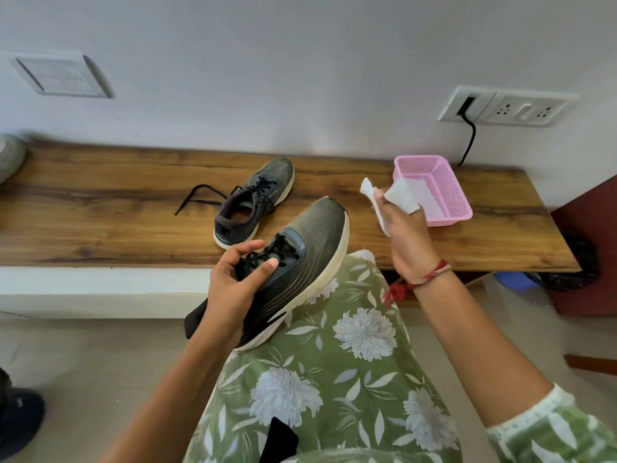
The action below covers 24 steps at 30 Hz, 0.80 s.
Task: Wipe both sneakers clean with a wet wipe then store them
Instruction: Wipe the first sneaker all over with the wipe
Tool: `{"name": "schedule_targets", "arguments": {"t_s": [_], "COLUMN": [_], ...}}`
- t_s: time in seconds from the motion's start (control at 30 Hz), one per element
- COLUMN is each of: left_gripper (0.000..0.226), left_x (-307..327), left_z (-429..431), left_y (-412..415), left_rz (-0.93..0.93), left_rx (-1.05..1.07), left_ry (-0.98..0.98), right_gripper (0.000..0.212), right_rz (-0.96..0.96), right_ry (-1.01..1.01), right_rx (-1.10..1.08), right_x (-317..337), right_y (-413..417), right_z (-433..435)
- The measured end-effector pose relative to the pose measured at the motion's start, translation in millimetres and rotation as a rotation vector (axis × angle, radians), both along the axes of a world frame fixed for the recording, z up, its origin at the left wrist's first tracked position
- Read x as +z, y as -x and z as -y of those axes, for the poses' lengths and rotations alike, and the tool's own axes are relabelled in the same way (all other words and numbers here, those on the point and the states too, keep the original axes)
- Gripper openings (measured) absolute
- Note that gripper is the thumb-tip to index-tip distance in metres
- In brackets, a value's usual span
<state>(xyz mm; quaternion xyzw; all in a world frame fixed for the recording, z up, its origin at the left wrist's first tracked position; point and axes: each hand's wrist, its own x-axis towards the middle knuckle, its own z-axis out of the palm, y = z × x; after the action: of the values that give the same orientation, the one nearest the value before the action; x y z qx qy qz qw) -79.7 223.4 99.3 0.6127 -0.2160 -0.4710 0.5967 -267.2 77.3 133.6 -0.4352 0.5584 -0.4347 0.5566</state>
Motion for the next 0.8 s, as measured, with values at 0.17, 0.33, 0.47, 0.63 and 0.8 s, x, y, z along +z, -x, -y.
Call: {"name": "schedule_targets", "arguments": {"t_s": [0.17,0.33,0.47,0.63,0.8], "left_gripper": [0.037,0.08,0.079,0.033,0.086], "left_x": [7,21,38,31,-1], "left_z": [-2,-15,-11,-5,-5], "left_y": [-2,-20,-20,-37,-31], "left_rz": [-0.111,0.369,1.518,1.804,1.609], "left_rx": [-0.141,-0.663,-0.911,-0.557,-0.676], "left_ry": [-0.011,-0.156,-0.437,0.147,0.043], "right_gripper": [0.008,0.007,0.009,0.012,0.017], "right_rz": [-0.009,-0.028,-0.025,-0.034,-0.037], "right_ry": [0.013,0.09,0.149,0.202,0.223], "right_rx": [0.192,0.225,0.286,0.317,0.338], "right_x": [-4,-4,-3,1,-1], "right_y": [-26,-28,-28,-28,-26], "right_z": [-26,-30,-31,-26,-25]}}
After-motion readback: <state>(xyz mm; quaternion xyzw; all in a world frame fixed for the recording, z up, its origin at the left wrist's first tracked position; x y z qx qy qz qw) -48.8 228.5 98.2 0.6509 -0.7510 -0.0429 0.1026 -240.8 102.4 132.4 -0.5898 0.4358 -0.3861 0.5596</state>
